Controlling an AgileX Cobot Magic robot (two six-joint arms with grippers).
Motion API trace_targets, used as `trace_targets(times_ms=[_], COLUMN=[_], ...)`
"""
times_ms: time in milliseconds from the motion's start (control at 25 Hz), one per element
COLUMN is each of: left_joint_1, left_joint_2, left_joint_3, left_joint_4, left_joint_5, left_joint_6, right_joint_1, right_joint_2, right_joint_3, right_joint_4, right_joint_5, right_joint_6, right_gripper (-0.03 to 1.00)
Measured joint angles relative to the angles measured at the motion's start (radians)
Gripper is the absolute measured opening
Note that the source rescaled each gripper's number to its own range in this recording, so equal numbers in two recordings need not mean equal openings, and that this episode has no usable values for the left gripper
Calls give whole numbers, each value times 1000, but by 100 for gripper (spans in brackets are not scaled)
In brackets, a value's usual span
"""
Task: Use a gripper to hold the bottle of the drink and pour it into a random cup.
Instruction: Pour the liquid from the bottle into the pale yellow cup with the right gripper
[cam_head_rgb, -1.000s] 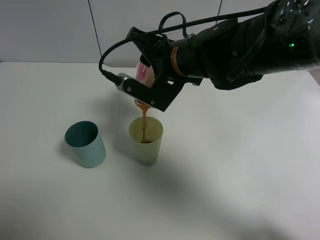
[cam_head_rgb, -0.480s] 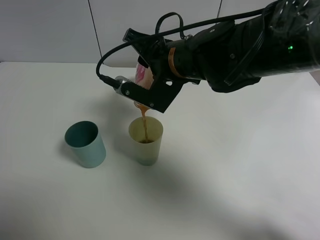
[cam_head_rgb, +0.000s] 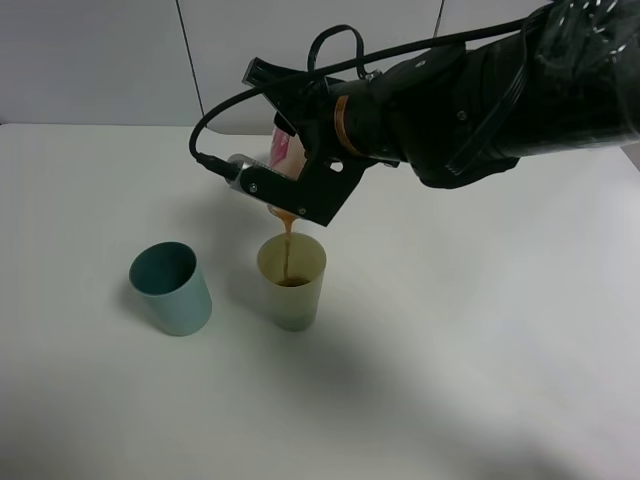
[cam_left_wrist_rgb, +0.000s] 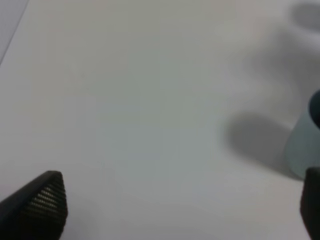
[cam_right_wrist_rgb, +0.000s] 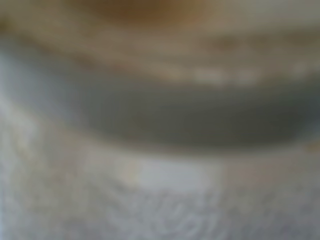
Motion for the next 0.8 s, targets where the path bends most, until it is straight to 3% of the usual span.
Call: trace_targets(times_ms=[800], left_joint_1=[0], left_joint_2=[0], left_joint_3=[0], left_joint_4=[0], left_joint_5=[0], left_joint_6=[0], right_joint_1=[1], right_joint_2=[0], right_joint_3=[0], right_joint_4=[0], right_joint_5=[5], right_joint_6=[-2], right_gripper=[0])
